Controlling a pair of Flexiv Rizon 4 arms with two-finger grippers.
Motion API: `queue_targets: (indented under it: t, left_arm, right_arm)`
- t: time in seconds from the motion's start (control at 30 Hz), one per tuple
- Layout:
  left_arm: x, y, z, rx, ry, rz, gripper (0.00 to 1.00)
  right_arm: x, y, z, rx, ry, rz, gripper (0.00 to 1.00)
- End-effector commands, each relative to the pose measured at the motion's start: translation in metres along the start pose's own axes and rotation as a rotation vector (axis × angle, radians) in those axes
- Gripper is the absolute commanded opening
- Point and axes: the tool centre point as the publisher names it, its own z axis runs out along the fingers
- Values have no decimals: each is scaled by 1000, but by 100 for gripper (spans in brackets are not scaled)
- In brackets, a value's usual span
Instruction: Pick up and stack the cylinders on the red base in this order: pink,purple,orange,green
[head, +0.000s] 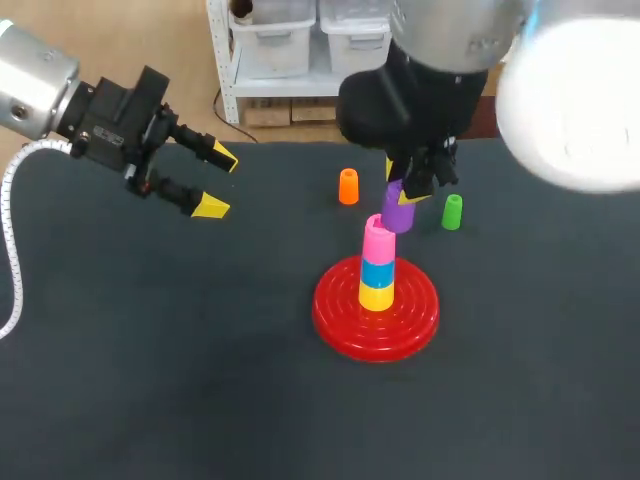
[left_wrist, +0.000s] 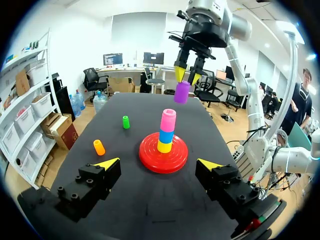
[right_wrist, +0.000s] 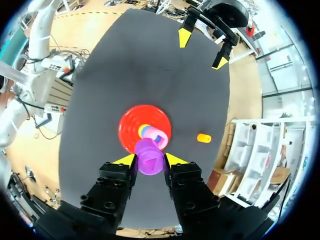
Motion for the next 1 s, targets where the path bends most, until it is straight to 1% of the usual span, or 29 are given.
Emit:
queue_targets:
  t: [0.03,0.1,0.13,0.23,0.27,0.3,0.37,0.67,0.9,1.0]
  left_arm:
    - [1,1,0,2,-1,2,100]
    - [1,1,0,2,-1,2,100]
    - [1,1,0,2,-1,2,100]
    - [1,1,0,2,-1,2,100]
    - [1,1,0,2,-1,2,100]
    - [1,1,0,2,-1,2,100]
    - [1,1,0,2,-1,2,100]
    - [1,1,0,2,-1,2,100]
    - [1,1,0,2,-1,2,100]
    - [1,1,0,2,-1,2,100]
  right_arm:
    - [2,-3,7,20,-9,-14,0]
    - [3,-6,8,-18,-35,-5,0]
    - [4,-7,8,-20,-22,-20,0]
    - [6,-10,10,-59,-20,-44,0]
    - [6,-11,12,-86,-39,-44,0]
    - [6,-13,13,-95,-39,-44,0]
    - [8,-16,17,-99,-14,-59,0]
    - [-4,-25,25,-114,2,-100,0]
    - [-12,-23,29,-121,4,-120,0]
    - [-13,-20,32,-117,22,-132,0]
